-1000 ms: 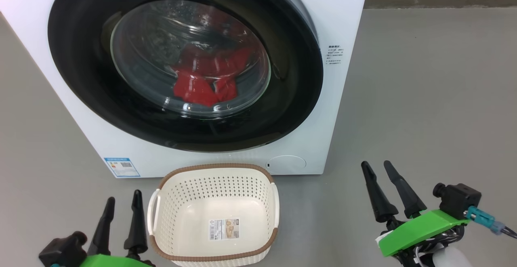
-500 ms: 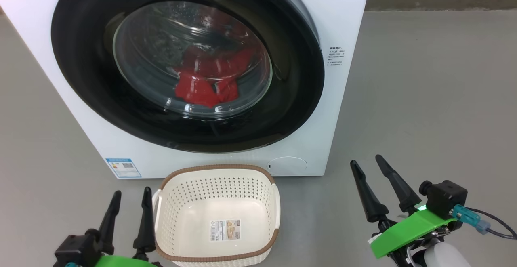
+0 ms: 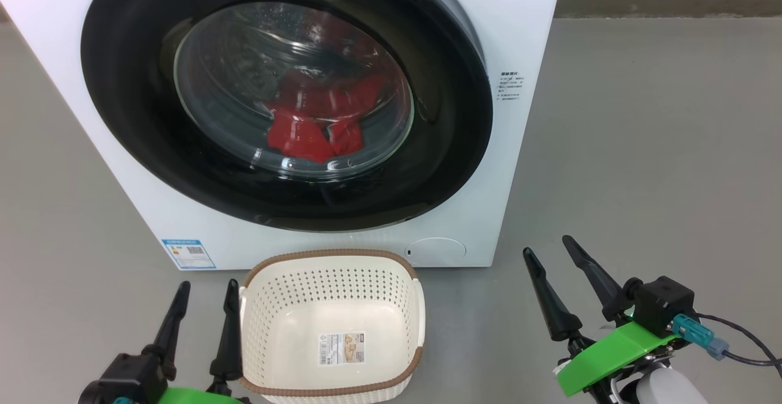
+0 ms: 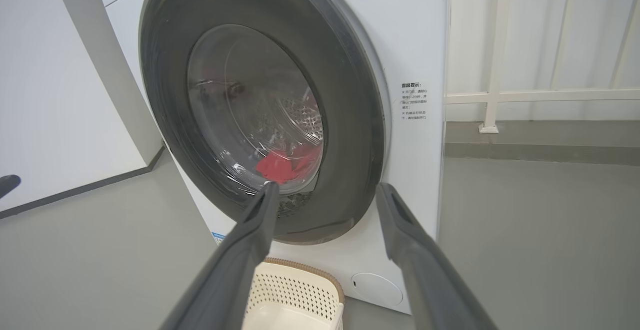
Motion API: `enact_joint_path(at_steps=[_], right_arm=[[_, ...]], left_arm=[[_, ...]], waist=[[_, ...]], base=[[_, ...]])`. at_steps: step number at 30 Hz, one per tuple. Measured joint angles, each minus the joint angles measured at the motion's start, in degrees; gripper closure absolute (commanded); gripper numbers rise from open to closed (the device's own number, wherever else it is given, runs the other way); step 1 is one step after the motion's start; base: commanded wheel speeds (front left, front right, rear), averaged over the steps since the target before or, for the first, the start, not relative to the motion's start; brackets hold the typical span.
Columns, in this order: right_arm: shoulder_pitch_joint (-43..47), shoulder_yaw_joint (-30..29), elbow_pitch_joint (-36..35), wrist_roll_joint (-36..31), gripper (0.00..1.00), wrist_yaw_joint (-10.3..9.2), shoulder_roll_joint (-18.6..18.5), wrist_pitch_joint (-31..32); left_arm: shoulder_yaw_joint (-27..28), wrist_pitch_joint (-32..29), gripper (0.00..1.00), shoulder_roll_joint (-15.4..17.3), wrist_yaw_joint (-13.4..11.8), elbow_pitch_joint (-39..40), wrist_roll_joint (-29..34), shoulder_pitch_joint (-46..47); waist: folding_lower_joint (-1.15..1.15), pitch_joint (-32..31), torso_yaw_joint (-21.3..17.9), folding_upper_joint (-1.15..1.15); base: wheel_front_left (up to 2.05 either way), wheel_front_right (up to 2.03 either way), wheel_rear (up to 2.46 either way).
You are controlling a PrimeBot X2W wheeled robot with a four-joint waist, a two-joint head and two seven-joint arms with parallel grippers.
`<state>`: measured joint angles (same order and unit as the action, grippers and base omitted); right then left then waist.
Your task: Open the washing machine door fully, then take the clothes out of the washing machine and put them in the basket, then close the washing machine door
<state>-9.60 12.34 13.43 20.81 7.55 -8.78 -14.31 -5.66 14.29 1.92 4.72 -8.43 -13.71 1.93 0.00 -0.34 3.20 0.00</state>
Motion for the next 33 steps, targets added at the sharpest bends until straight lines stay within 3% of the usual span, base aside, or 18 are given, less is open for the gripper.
enact_joint_path(at_steps=[33], right_arm=[[-0.16, -1.41, 1.98, -0.48, 0.00, 0.00, 0.16, 0.00]], left_arm=[[-0.01, 0.00, 0.00, 0.04, -0.51, 0.10, -0.78, 0.00]], waist=[[0.00, 0.31, 0.31, 0.00]], base=[[0.00, 0.00, 0.00]])
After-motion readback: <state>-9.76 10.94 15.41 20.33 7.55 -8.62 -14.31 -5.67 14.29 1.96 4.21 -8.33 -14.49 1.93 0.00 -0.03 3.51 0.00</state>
